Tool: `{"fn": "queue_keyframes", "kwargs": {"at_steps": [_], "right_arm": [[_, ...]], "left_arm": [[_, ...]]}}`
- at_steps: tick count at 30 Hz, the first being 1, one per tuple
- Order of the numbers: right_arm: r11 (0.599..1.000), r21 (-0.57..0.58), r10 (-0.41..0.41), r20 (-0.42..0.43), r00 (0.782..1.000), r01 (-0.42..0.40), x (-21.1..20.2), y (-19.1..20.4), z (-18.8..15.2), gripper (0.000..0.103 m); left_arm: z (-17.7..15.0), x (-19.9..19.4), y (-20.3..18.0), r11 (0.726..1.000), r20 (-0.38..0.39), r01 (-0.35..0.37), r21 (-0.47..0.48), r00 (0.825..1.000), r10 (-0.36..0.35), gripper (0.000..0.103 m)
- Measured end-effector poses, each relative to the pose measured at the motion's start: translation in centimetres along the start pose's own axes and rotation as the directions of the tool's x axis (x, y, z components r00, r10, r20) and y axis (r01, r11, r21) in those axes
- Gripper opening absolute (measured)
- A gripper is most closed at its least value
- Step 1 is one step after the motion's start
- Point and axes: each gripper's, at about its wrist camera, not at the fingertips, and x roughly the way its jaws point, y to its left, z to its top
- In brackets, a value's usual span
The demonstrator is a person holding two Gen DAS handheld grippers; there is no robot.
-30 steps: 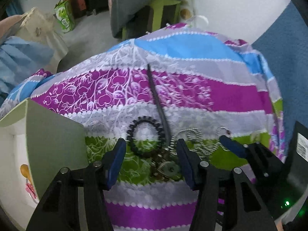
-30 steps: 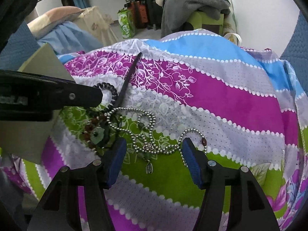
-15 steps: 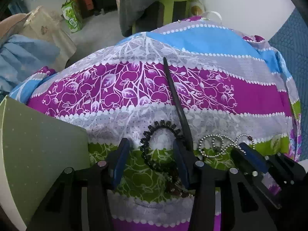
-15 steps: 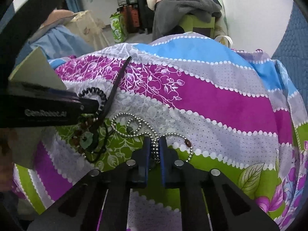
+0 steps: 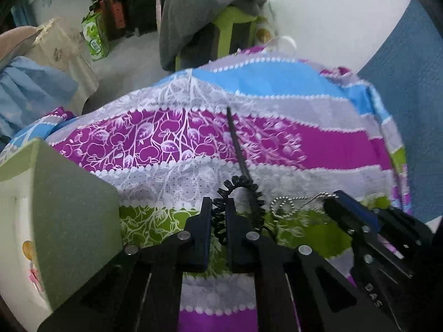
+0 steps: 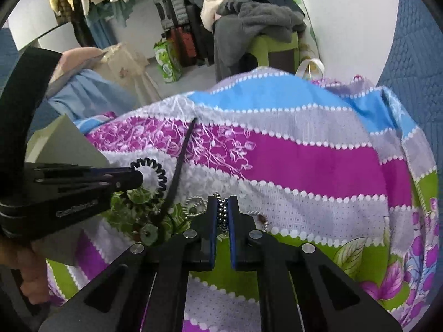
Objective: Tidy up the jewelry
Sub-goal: 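Grasp the black coiled hair tie with the left tool while the right tool grasps the silver bead chain, then carry the hair tie with the left tool while the right tool carries the bead chain to the box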
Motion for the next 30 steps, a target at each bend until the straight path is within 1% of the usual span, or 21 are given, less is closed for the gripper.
{"fn": "queue_keyframes", "kwargs": {"at_steps": [1,7,10,13,17,19,24,30], "right_arm": [[1.000,0.005,0.005,0.006,1.000,-0.005,-0.4,0.0,0.0,0.005],[1.000,0.007,0.001,0.040,0.999,-0.001,-3.1,0.4,0.2,0.005],[1.000,0.023,0.004,0.060,0.998,-0.005,-4.5,0.6,0.6,0.005],[0.999,0.040,0.002,0.075,0.997,-0.005,-5.9,0.8,1.3,0.005],[0.999,0.038,-0.010,0.097,0.995,0.006,-7.6,1.5,2.4,0.005],[0.999,0.035,-0.015,0.105,0.994,0.011,-8.4,1.9,3.0,0.005],[0.998,0.056,0.000,0.128,0.992,-0.007,-10.2,3.0,4.6,0.005],[0.999,0.022,-0.026,0.158,0.987,0.023,-12.3,5.9,7.0,0.005]], "left_arm": [[0.0,-0.9,0.1,1.000,0.014,0.018,-0.007,1.000,-0.018,0.007],[-0.2,-5.0,-0.9,0.999,0.056,0.052,0.013,0.997,-0.053,0.007],[-0.4,-6.5,-0.5,0.998,0.063,0.066,0.019,0.996,-0.067,0.007],[-0.4,-7.8,-0.1,0.995,0.067,0.097,-0.001,0.993,-0.096,0.007],[0.0,-9.6,-0.2,0.996,0.092,0.092,0.017,0.991,-0.093,0.007],[0.2,-10.6,0.1,0.994,0.106,0.104,0.021,0.989,-0.106,0.007],[0.9,-12.7,0.6,0.992,0.131,0.120,0.024,0.984,-0.122,0.008],[2.2,-15.8,1.7,0.993,0.164,0.112,0.035,0.980,-0.117,0.008]]}}
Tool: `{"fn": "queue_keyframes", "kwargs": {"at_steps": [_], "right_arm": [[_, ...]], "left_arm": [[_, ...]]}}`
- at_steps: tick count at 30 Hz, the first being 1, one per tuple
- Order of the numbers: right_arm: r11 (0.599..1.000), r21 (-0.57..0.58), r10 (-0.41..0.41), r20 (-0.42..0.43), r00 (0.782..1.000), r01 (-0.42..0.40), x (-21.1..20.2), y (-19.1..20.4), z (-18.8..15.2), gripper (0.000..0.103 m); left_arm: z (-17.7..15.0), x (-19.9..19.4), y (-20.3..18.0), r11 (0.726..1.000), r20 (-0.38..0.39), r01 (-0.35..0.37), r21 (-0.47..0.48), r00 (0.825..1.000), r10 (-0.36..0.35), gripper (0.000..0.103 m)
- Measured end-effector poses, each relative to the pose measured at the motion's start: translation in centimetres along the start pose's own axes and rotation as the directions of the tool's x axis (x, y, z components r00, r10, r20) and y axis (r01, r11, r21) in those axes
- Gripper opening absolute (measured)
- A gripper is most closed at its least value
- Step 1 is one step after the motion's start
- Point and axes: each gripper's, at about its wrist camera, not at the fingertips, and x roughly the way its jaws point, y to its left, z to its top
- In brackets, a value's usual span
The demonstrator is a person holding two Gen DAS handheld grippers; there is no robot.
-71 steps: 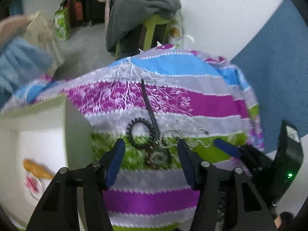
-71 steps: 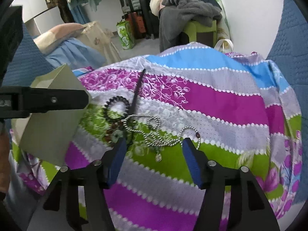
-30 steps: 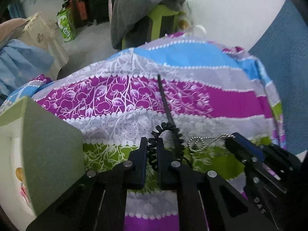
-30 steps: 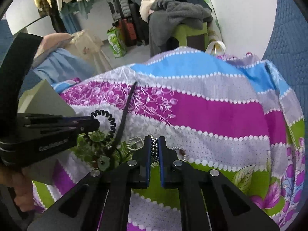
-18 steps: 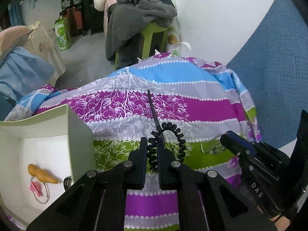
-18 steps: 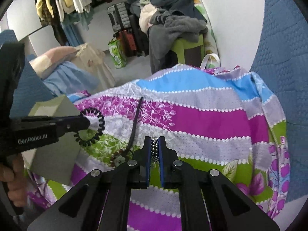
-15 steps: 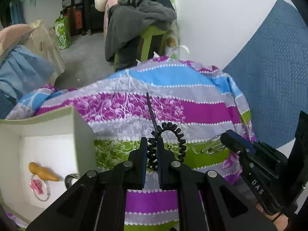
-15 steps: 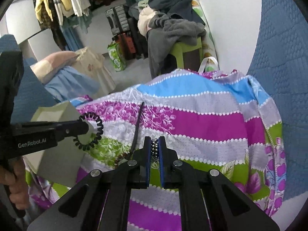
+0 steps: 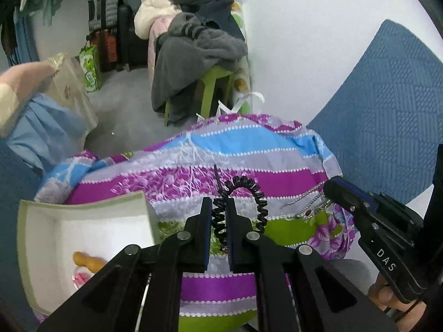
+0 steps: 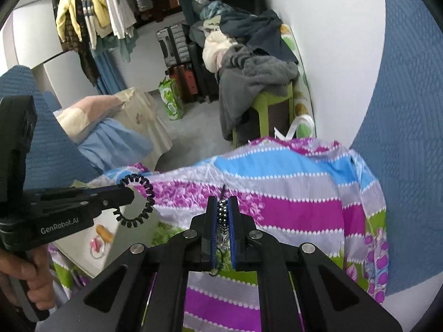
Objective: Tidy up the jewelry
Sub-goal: 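Carry the hair tie with the left tool while the right tool carries the bead chain to the box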
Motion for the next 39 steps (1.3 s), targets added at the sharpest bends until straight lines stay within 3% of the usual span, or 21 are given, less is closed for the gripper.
{"fn": "queue_keyframes", "kwargs": {"at_steps": [10,19,27,39], "right_arm": [[0.997,-0.071,-0.002,0.073,0.997,0.007,-2.9,6.3,3.9,0.005],[0.998,-0.058,0.045,0.102,0.994,-0.039,-3.8,11.5,5.2,0.005],[0.995,-0.076,0.061,-0.014,0.998,-0.062,0.6,14.9,1.4,0.005],[0.993,-0.076,0.079,-0.171,0.982,-0.093,5.2,17.3,-3.7,0.005]], "left_arm": [[2.1,-6.1,4.5,1.000,0.074,-0.017,-0.012,0.997,0.018,0.008],[1.2,-10.3,10.1,0.999,0.114,-0.037,-0.036,0.993,0.041,0.008],[-2.4,-8.8,13.3,0.997,0.055,-0.062,-0.047,0.996,0.065,0.008],[-7.6,-4.2,16.8,0.992,-0.057,-0.081,-0.096,0.995,0.076,0.008]]}}
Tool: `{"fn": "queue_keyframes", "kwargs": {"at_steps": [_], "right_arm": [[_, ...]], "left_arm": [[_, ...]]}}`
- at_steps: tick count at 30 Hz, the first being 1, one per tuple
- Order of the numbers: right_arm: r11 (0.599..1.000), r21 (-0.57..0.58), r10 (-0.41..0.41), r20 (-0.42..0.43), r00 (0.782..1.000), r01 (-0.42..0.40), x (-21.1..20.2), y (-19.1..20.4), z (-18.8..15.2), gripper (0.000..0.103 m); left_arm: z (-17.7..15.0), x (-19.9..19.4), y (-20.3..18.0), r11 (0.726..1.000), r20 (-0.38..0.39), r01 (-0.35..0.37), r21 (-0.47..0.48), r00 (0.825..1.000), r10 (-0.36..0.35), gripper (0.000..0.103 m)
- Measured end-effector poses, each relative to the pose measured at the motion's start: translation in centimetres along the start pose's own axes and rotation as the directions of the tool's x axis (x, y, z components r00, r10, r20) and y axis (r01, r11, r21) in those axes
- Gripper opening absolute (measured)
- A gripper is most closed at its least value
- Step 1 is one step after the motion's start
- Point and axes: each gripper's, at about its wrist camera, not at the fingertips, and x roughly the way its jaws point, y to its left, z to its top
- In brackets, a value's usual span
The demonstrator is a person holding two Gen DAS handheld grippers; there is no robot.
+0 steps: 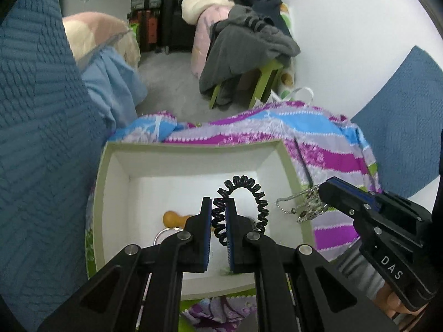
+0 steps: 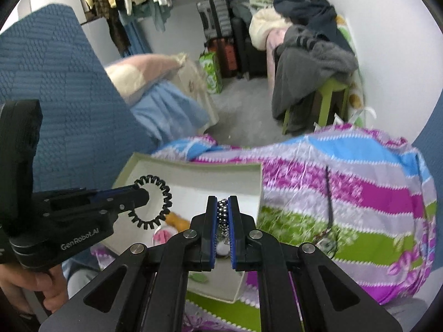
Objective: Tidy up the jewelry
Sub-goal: 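Carry the hair tie with the left tool while the right tool carries the bead chain to the box, then open the left tool to drop the hair tie while the right tool releases the chain, then move both tools back over the black-cord pendant necklace on the cloth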
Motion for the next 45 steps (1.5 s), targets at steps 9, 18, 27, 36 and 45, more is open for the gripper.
{"fn": "queue_keyframes", "kwargs": {"at_steps": [9,18,27,36,45], "right_arm": [[1.000,-0.010,-0.014,-0.093,0.996,0.013,2.6,0.3,-3.3,0.005],[1.000,-0.009,-0.016,-0.082,0.997,0.016,1.7,0.3,-2.3,0.007],[1.000,-0.029,0.009,0.017,1.000,-0.009,-2.0,-0.2,-0.2,0.021],[0.998,-0.058,0.000,0.088,0.996,0.005,-4.4,-2.4,0.5,0.021],[0.999,-0.050,0.028,0.150,0.988,-0.020,-6.4,-6.1,0.6,0.021]], "left_arm": [[-3.0,2.8,1.1,0.999,-0.056,0.013,-0.044,0.998,-0.015,0.008],[-2.7,1.7,1.1,0.999,-0.039,0.010,-0.036,0.999,-0.011,0.010],[-1.0,-3.5,0.4,0.996,0.111,-0.026,-0.080,0.993,0.035,0.059],[-0.3,-5.0,-1.7,0.997,0.176,-0.011,-0.076,0.984,0.024,0.059],[-0.1,-4.1,-6.3,0.998,0.198,0.007,-0.060,0.980,0.005,0.059]]}}
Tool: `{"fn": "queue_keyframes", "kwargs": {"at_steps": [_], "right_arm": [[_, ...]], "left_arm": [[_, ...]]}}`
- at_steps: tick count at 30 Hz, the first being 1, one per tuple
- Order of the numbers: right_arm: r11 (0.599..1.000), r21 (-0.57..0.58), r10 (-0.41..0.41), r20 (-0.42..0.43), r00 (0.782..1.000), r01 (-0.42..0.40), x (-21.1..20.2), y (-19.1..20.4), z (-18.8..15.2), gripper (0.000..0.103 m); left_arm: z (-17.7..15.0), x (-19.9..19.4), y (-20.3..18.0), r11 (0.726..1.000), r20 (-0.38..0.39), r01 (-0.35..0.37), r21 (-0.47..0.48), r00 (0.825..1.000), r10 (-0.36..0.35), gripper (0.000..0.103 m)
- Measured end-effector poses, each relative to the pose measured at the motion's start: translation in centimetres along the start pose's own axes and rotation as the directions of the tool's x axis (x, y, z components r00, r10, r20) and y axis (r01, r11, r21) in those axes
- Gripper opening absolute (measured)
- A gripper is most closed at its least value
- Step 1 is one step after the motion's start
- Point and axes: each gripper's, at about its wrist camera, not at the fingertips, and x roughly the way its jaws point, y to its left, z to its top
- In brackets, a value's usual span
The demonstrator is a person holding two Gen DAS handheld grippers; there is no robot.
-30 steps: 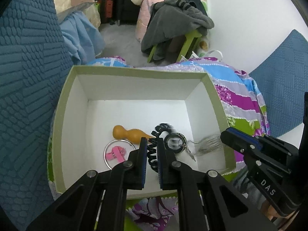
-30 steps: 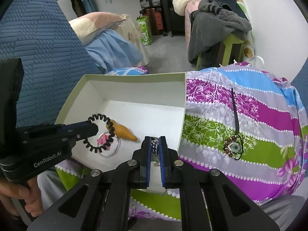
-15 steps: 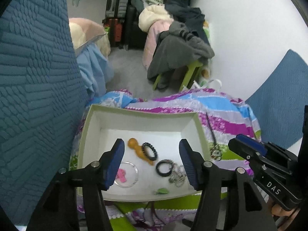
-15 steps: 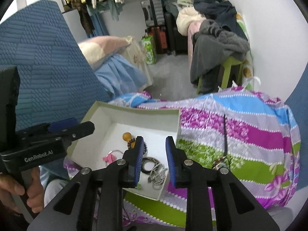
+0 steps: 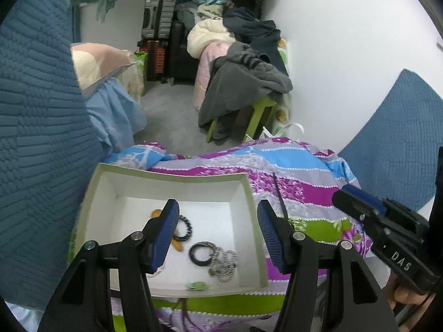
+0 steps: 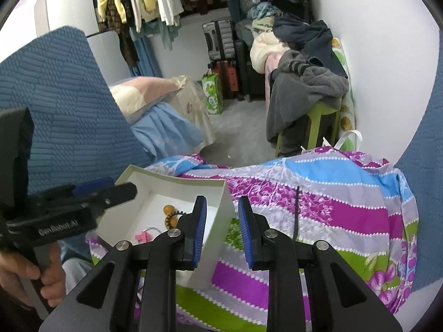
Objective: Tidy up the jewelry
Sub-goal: 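Move both tools back over the black-cord pendant necklace on the cloth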
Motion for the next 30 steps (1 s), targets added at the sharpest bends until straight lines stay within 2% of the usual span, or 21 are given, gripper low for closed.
{"fn": "queue_keyframes", "kwargs": {"at_steps": [6,12,19,24,28,30], "right_arm": [[1.000,0.023,-0.017,0.016,1.000,0.017,-0.4,-3.8,-0.4,0.021],[0.997,0.068,-0.043,0.008,0.999,0.042,-0.5,-8.3,-1.9,0.021],[0.992,0.120,-0.016,-0.059,0.998,0.023,2.9,-13.6,-4.3,0.021],[0.985,0.168,0.062,-0.103,0.993,-0.044,6.5,-16.2,-5.4,0.021],[0.974,0.195,0.151,-0.160,0.975,-0.118,9.5,-17.7,-5.8,0.021],[0.978,0.171,0.150,-0.186,0.971,-0.118,10.5,-17.8,-5.9,0.021]], "left_arm": [[-1.2,2.1,-3.5,0.998,-0.033,0.055,0.002,0.998,-0.055,0.057],[-2.8,4.1,-7.8,0.989,-0.051,0.145,0.013,0.988,-0.144,0.057],[-5.8,7.0,-12.6,0.972,-0.105,0.229,0.044,0.969,-0.224,0.056],[-7.5,10.0,-14.4,0.972,-0.160,0.228,0.045,0.963,-0.219,0.052],[-8.3,12.7,-14.9,0.979,-0.184,0.201,0.025,0.964,-0.193,0.049],[-8.6,13.9,-14.5,0.983,-0.194,0.184,0.009,0.965,-0.179,0.048]]}}
